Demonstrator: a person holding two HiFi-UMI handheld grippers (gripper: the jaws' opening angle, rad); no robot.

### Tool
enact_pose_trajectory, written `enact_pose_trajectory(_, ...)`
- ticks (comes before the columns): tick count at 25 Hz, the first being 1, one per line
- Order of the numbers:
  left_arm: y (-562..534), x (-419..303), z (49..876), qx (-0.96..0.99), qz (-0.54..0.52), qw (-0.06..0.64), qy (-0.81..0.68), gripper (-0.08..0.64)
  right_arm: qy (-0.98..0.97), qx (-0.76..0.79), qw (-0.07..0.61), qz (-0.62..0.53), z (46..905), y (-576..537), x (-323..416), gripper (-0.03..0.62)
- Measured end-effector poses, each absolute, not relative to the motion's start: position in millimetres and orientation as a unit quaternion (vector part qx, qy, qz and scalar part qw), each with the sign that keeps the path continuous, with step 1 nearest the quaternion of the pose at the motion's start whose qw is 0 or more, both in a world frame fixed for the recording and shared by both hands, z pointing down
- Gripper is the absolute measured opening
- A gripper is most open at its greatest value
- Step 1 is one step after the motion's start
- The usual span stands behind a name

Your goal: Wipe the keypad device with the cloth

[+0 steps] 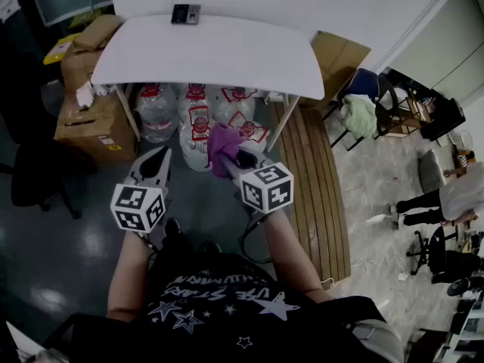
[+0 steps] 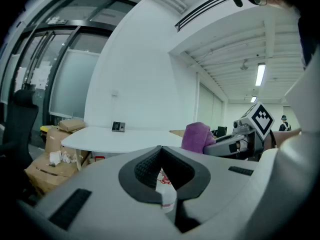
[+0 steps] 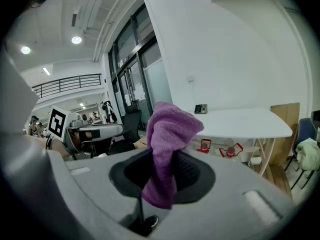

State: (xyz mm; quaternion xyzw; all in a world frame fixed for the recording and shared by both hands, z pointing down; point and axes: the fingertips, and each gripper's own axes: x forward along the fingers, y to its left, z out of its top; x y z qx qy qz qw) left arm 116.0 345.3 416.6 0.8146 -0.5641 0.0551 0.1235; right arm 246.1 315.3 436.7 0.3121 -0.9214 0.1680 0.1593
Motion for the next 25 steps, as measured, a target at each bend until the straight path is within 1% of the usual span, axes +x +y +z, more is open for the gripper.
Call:
enact_pose_trajectory(7,348,119,409,0.815,0.059,0.116,-0.564,0.006,-0.921,0.311,0.162,0.168,434,314,246,0.094)
enact_pose_trajectory(16,347,119,417,0.816,0.063,0.126,-0.56,0.006,-0.917,0.317,0.165,0.179,443,314,247,0.095)
enact_pose_trajectory(25,316,87,409,0.829,0.06,0.116,-0.544,0.006,-0.911,0.349,0.141,0.169,427,287,227,0.095)
